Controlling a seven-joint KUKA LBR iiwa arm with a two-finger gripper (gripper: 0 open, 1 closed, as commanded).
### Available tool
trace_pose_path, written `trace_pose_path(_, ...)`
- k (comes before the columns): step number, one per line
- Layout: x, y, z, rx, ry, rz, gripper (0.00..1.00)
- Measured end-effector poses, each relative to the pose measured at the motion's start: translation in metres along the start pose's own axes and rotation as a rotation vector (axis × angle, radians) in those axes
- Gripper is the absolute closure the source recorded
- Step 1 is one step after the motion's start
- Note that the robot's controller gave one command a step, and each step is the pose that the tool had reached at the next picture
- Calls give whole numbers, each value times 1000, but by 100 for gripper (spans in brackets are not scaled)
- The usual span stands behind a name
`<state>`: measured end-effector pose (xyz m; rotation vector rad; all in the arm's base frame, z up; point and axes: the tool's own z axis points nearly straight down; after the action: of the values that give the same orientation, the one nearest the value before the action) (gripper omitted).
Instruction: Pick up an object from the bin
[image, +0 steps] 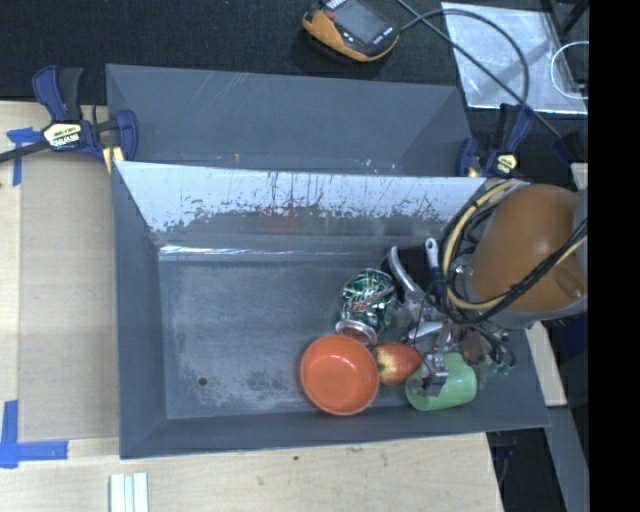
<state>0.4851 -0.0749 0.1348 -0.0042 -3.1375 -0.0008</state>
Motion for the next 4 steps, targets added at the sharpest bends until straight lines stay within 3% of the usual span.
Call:
trace_pose_path(1,-2,0,-3,1,-6,-3,0)
trace_pose_path(2,-61,90,61,-1,-15,6,0)
trace_pose_path(3,-46,79,14,1,-10,5,0)
trace_pose_path(4,3,106,36,-1,-16,-79,0)
